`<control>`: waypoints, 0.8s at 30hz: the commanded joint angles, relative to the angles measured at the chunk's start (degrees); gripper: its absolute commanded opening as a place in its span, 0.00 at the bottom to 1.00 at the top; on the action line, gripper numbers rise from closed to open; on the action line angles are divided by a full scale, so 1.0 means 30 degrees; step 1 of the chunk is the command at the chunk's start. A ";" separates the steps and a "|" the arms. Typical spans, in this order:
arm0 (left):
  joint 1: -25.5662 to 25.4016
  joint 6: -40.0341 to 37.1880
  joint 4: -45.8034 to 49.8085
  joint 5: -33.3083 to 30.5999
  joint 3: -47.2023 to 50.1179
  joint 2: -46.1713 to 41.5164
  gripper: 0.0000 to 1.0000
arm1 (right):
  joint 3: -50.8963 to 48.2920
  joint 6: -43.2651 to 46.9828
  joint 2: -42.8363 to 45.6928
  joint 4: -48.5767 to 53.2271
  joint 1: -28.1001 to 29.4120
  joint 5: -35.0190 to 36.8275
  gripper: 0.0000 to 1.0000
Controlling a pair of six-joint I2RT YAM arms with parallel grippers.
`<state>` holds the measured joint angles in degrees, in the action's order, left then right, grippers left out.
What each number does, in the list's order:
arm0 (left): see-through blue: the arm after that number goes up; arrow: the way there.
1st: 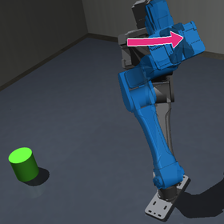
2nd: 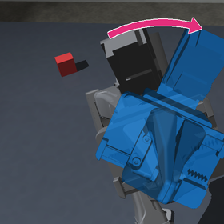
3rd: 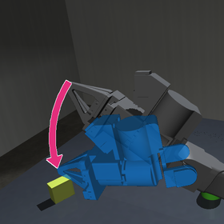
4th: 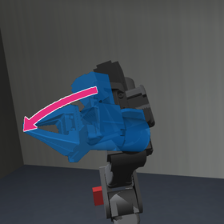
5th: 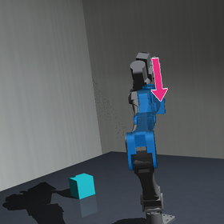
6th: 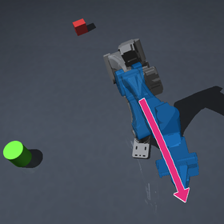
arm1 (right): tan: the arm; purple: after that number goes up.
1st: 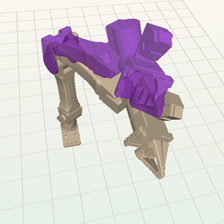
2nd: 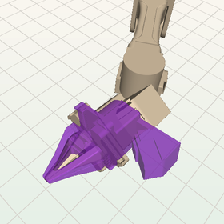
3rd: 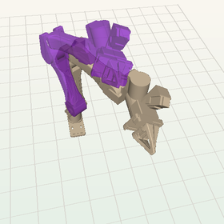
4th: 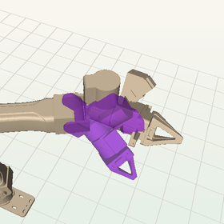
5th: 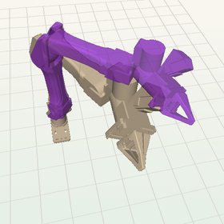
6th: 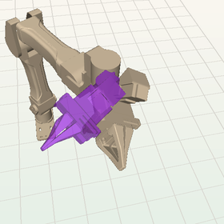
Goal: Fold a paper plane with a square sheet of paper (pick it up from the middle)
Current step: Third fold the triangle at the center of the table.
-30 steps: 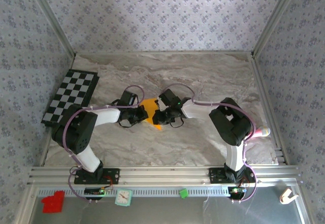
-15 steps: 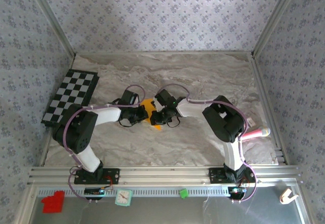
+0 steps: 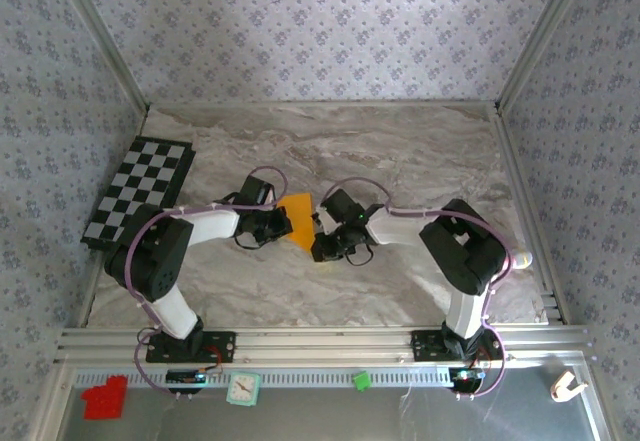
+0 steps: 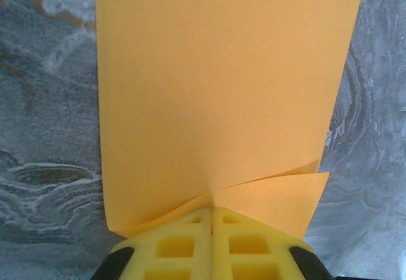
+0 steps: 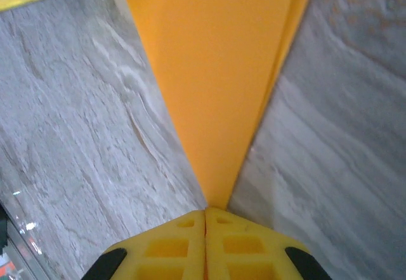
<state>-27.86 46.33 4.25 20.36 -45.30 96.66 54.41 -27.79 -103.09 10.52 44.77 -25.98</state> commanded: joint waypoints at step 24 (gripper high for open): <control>0.4231 0.1780 0.1365 0.3399 0.0664 -0.4112 0.58 | 0.3153 -0.1774 0.0466 -0.0728 0.0646 0.3296 0.24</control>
<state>-15.49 50.30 9.89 26.65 -44.73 84.44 60.99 -32.40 -99.33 7.27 46.00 -16.86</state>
